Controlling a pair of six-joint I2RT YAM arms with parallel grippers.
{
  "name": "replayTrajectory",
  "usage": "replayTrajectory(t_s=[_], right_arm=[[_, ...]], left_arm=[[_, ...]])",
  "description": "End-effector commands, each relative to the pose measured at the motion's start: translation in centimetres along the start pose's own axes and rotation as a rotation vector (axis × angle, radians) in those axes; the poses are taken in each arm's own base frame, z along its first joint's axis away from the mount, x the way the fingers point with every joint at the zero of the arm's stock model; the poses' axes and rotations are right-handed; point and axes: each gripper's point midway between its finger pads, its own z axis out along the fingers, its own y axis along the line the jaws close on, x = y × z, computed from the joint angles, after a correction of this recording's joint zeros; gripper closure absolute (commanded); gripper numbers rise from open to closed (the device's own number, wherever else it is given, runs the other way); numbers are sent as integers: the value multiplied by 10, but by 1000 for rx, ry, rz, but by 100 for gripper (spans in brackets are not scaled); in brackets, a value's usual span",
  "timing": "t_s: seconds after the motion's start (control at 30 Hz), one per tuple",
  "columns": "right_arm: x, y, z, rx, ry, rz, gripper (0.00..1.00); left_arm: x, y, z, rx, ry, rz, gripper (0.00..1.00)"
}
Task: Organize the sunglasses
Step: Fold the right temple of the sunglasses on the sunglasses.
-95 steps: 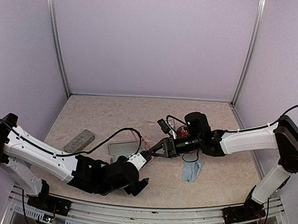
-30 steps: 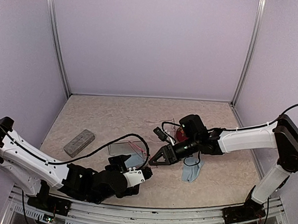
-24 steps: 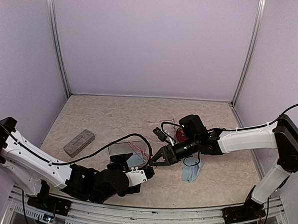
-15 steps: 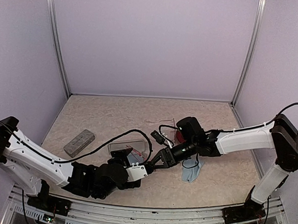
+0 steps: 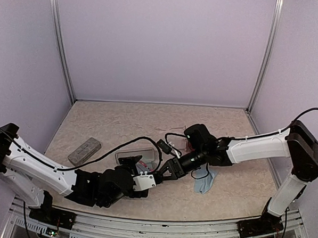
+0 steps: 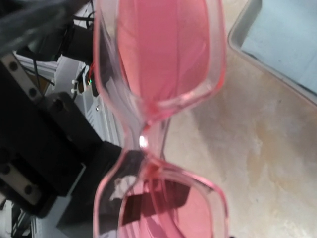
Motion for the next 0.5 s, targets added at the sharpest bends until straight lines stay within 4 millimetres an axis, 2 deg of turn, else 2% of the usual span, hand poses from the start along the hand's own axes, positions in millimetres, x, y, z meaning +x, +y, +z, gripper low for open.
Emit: replayTrajectory(t_s=[0.0,0.2,0.47], right_arm=[[6,4,7,-13,48,-21,86],[8,7,10,-21,73,-34,87],[14,10,12,-32,105,-55,87]], left_arm=[[-8,5,-5,17,-47,-13,2],[-5,-5,-6,74,-57,2,3],[-4,-23,-4,183,-53,6,10]])
